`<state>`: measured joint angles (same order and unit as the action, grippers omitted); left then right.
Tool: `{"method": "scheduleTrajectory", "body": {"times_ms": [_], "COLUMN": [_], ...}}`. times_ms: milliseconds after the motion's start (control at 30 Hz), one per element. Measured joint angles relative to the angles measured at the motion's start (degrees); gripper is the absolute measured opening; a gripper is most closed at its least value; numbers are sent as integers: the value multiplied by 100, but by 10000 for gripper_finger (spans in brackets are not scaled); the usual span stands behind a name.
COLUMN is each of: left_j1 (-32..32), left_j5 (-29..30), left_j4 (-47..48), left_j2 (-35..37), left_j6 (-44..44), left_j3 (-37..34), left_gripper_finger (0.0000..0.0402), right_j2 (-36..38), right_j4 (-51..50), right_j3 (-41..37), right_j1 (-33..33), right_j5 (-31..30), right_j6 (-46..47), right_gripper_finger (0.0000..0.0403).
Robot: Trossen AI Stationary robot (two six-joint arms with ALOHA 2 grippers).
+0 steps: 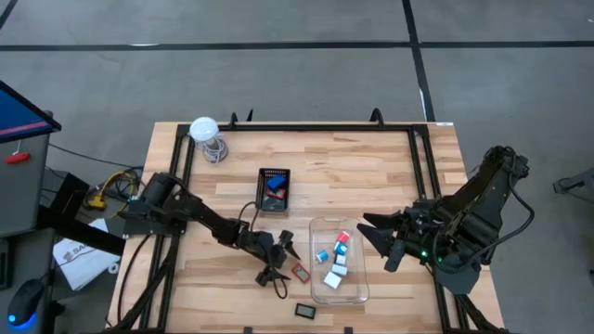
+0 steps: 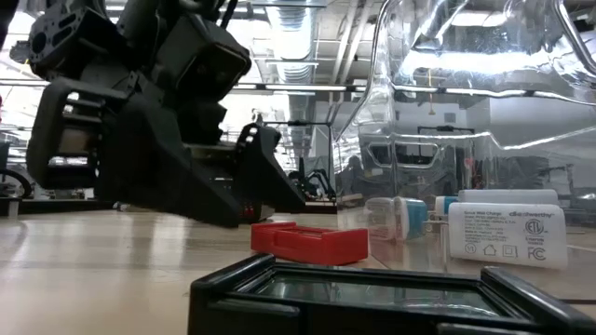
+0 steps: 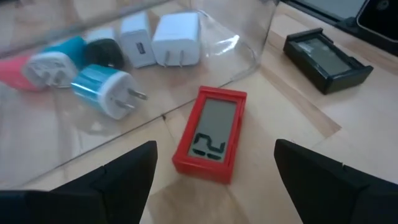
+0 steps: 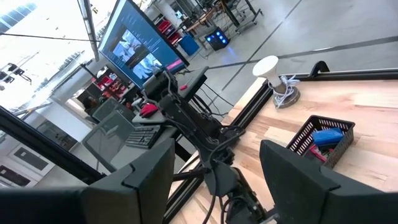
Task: Pick & Place Office items
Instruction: Put the red digital clock into the black bin
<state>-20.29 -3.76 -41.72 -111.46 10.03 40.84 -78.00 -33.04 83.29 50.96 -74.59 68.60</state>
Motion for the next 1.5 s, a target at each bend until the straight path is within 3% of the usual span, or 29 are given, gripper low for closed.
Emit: {"method": "scheduleTrajectory", "body": {"times_ms": [567, 733, 933, 1067, 1333, 1500], "left_j1": [57, 61, 66, 61, 7, 7], "left_j5": [-374, -338, -265, -229, 78, 239], "left_j4": [230, 257, 278, 411, 1765, 2501], "left_j2": [-577, -571, -558, -495, 348, 1322], "left_j6": [-195, -697, -1340, -1614, -2168, -2433], "left_j3": [544, 547, 549, 549, 280, -185], "left_gripper_finger": [289, 245, 158, 149, 171, 150], "right_j2": [-4, -4, -4, -4, -7, -9], "right_j4": [-43, -81, -102, -103, -187, -298], "right_j3": [-2, -2, -2, -2, -4, -4], "right_j1": [-85, -85, -85, -85, -74, -76], "right_j5": [127, 127, 129, 127, 129, 129], "right_j6": [195, 195, 195, 195, 160, 131], "right_gripper_finger": [228, 228, 228, 228, 228, 228]}}
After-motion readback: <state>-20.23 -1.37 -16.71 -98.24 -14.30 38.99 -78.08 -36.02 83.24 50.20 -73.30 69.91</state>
